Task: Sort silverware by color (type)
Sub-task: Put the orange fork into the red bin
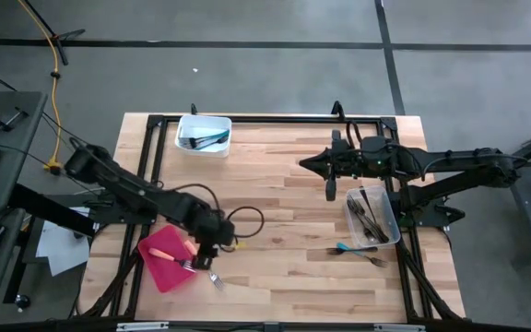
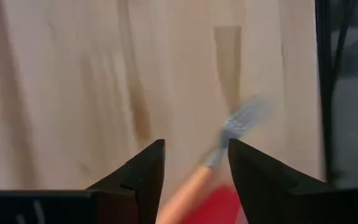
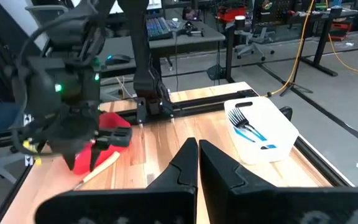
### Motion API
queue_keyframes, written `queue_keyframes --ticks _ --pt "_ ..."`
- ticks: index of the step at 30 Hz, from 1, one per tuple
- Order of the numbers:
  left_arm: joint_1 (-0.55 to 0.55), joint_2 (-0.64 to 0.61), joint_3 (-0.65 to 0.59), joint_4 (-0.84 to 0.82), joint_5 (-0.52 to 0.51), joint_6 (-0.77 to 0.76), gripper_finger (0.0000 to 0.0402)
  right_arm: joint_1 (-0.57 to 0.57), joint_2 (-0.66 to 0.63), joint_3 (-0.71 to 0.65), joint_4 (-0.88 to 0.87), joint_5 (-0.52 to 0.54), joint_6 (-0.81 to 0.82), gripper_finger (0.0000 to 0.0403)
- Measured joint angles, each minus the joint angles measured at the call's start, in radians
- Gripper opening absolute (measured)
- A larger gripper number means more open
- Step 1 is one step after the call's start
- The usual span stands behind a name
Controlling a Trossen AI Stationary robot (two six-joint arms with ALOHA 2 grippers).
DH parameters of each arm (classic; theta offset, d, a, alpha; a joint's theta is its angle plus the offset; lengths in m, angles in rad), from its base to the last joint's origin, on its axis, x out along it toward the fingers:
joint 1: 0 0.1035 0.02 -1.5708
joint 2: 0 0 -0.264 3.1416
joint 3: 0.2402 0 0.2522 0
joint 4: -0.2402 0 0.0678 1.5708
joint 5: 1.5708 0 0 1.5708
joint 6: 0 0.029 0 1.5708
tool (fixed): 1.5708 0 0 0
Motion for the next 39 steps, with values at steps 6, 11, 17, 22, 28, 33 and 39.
queue_keyframes --ticks 6,11,17,22,28,33,39 --pt "0.000 0.078 0.000 0.001 0.219 -0.402 0.0168 0.000 0.000 0.000 -0.050 -0.003 0.000 0.0000" --pt "0.000 0.123 0.000 0.004 0.341 -0.698 0.0168 0.000 0.000 0.000 -0.080 -0.004 -0.011 0.0000" --pt "0.000 0.190 0.000 0.003 0.335 -0.707 0.0168 -0.011 0.000 0.000 -0.092 -0.046 -0.019 0.0000" --pt "0.000 0.259 0.000 0.000 0.332 -0.696 0.0167 -0.044 0.000 0.000 -0.099 -0.097 -0.019 0.0000" --pt "-0.001 0.307 0.000 -0.002 0.334 -0.730 0.0167 -0.073 0.000 0.000 -0.101 -0.147 -0.034 0.0000" --pt "-0.014 0.308 0.000 -0.002 0.321 -0.754 0.0167 -0.085 0.000 0.000 -0.105 -0.157 -0.037 0.0000" --pt "-0.050 0.308 0.000 -0.021 0.284 -0.773 0.0167 -0.085 0.000 0.000 -0.105 -0.157 -0.053 0.0000"
